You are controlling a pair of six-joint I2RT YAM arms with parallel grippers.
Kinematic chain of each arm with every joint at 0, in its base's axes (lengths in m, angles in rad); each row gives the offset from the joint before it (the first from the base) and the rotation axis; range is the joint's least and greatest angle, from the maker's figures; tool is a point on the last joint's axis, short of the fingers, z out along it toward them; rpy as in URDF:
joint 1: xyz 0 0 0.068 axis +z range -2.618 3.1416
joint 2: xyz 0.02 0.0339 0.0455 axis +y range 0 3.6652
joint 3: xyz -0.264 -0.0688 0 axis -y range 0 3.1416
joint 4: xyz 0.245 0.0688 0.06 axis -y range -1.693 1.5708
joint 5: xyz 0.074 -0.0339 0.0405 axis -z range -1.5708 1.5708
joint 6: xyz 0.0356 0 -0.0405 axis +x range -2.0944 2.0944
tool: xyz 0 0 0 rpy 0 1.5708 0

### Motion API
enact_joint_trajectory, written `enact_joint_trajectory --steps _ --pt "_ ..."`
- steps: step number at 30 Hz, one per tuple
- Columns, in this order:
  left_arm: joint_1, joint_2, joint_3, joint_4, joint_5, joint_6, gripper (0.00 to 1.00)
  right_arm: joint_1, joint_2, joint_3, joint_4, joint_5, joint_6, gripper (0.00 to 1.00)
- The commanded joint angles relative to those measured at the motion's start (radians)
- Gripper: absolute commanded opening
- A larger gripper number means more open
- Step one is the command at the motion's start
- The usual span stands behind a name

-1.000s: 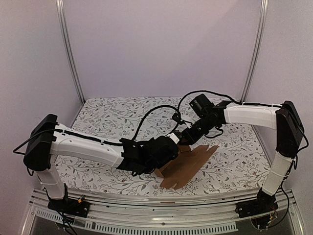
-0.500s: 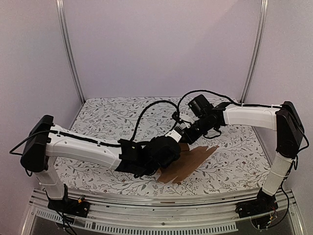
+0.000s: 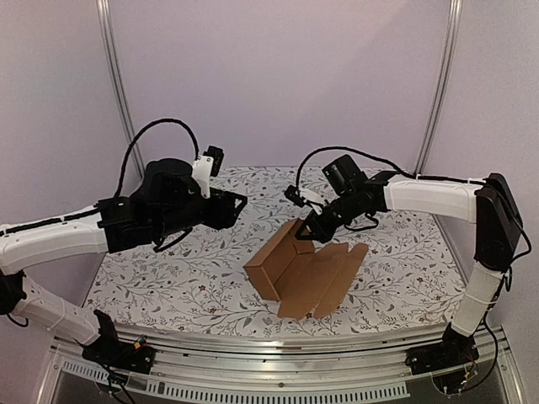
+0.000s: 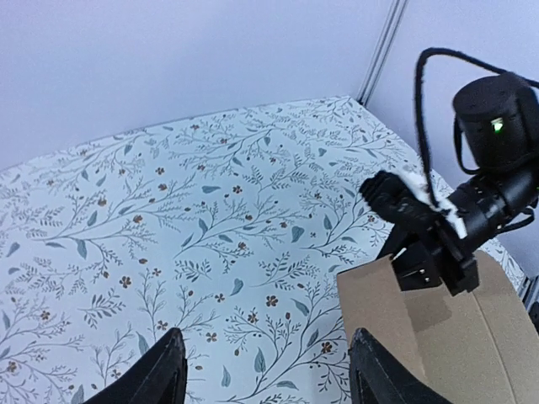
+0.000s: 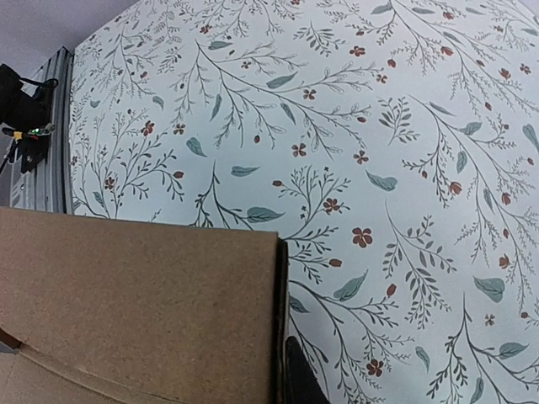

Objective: Fold the paper box

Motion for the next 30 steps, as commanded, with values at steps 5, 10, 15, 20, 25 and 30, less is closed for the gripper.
enact_joint_trajectory --steps 5,10,15,20,25,30 --pt "0.167 0.235 -0.045 0.173 0.537 -0.232 0.65 0.085 0.051 0.066 0.047 -0.014 -0.185 0.05" --pt "0.179 0.289 -0.098 0.358 0.649 -0.357 0.65 0.113 0.092 0.082 0.06 0.021 -0.231 0.05" --pt "0.179 0.333 -0.102 0.37 0.656 -0.375 0.59 0.122 0.101 0.053 0.097 0.037 -0.242 0.05" --pt "0.179 0.376 -0.107 0.355 0.634 -0.368 0.52 0.123 0.131 0.017 0.181 0.076 -0.255 0.06" --pt "0.189 0.354 -0.174 0.419 0.63 -0.388 0.5 0.122 0.202 0.008 0.229 0.076 -0.274 0.06" --pt "0.201 0.317 -0.205 0.396 0.608 -0.373 0.51 0.122 0.218 -0.036 0.271 0.073 -0.269 0.06"
